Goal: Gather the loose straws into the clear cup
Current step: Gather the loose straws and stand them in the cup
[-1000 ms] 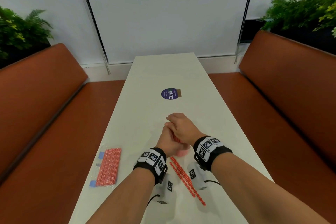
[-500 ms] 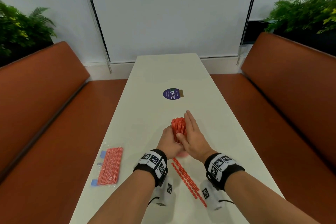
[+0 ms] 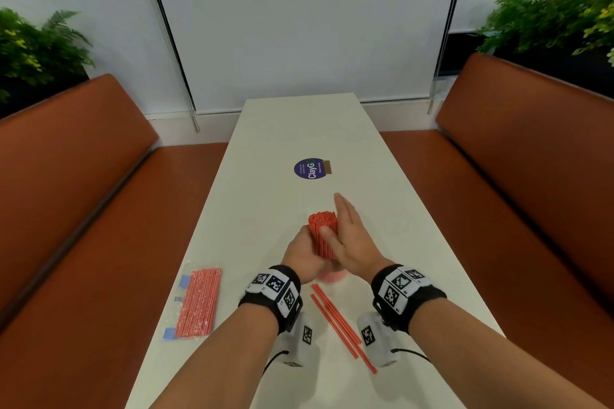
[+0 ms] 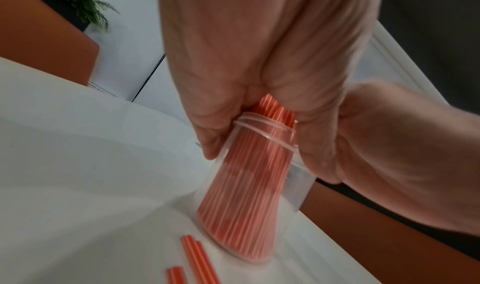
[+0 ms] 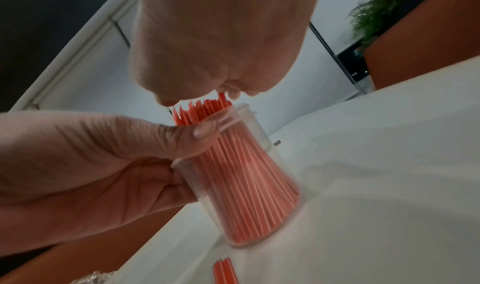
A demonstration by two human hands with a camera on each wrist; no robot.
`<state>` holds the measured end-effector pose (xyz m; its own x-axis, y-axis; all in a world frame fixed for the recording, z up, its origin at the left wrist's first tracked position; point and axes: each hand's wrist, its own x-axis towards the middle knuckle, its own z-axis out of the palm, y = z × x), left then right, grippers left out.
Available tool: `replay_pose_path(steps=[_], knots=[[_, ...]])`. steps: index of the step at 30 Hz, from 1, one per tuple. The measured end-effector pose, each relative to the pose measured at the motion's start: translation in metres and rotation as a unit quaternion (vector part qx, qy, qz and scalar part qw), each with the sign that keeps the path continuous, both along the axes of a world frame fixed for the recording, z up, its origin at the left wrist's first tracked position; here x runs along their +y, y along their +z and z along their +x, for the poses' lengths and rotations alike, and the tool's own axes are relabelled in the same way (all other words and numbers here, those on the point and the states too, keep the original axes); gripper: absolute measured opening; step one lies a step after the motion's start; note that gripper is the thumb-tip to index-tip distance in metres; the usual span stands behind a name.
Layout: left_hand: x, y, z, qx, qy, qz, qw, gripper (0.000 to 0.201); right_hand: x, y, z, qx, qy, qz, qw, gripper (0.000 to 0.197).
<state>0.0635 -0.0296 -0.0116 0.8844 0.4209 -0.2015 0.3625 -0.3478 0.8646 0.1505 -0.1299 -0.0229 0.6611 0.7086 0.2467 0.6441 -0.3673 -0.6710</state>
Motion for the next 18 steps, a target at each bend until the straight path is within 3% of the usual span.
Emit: replay_pose_path(steps=[6, 9, 13, 18], knots=[[-0.001, -0.002, -0.003, -0.006, 0.003, 0.007, 1.0, 0.076, -0.038, -0.011, -0.026, 0.126, -0.091, -0.055, 0.986, 0.091], [0.004, -0.007, -0.01, 0.008, -0.014, 0.033, 0.999, 0.085, -0.053, -0.006, -0.049, 0.136, -0.044, -0.148, 0.979, 0.085], [0.009, -0.011, -0.025, 0.085, -0.002, 0.08, 0.993, 0.119, -0.053, -0.022, -0.07, 0.073, -0.008, -0.303, 0.95, 0.063], [0.005, -0.024, -0.043, 0.134, -0.029, 0.116, 0.984, 0.107, -0.042, -0.036, -0.086, -0.103, 0.036, -0.381, 0.918, 0.025]])
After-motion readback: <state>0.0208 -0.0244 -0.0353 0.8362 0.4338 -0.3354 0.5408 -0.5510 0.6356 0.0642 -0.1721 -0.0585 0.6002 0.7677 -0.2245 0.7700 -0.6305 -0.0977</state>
